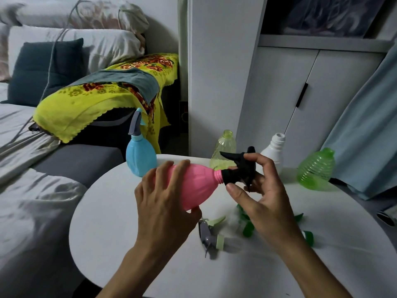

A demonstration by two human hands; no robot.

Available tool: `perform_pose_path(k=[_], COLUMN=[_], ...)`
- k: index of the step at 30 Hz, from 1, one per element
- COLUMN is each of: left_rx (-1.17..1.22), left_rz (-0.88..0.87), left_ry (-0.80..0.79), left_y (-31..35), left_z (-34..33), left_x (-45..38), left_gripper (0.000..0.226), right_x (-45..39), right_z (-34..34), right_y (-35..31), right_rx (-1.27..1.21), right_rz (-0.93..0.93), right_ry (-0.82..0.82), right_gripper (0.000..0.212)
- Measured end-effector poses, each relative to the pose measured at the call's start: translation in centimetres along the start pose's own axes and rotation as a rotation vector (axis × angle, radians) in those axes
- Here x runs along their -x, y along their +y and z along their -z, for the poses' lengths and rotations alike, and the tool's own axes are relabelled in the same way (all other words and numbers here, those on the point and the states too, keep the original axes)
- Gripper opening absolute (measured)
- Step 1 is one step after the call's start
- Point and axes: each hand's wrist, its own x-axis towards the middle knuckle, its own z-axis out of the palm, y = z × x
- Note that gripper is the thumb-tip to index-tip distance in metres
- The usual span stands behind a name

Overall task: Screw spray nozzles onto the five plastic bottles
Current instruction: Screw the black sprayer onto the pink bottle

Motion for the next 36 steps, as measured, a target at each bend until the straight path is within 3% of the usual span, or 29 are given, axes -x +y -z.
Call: perform_pose_path(k=[5, 8, 11, 16, 20, 24, 32, 36], left_rx=[-0.023, -0.086, -0.122, -0.110, -0.104, -0.064, -0.104, -0.103], left_rz=[-0.062, -0.126, -0.160, -0.193, -0.236, -0.231, -0.265, -0.274], left_ry=[-0.034, -0.058, -0.076, -0.113, -0.116, -0.105, -0.167, -0.183], left_y=[-0.8, -1.4, -1.8, -2.0, -1.6, -1.7, -1.9, -2.0], left_z=[0.4, 0.8, 1.1, 1.3, 1.3, 1.6, 1.1, 1.0], left_x=[-0.1, -0.2, -0.5, -0.4, -0.2, -0.2, -0.2, 0.0], left_gripper=[0.093, 0.093, 0.092, 0.091, 0.092, 0.093, 0.096, 0.097], right_x=[-0.2, -0.3, -0.3, -0.4, 0.2, 0.3, 0.1, -0.1], right_z=[1.6, 2.3, 2.4, 2.5, 2.4, 2.3, 1.6, 1.9], right_y=[0.4, 0.5, 0.6, 0.9, 0.8, 0.6, 0.7, 0.7], right_rx=[0.379, 0.677, 0.817, 0.606, 0.312, 0.070, 0.175, 0.179], right_rz=[0.174, 0.282, 0.366, 0.356, 0.197, 0.091, 0.241, 0.219], right_ry=[-0.059, -0.021, 0.019, -0.124, -0.299, -0.341, -0.342, -0.376], right_gripper=[0.039, 0.035, 0.030, 0.038, 0.023, 0.019, 0.022, 0.028])
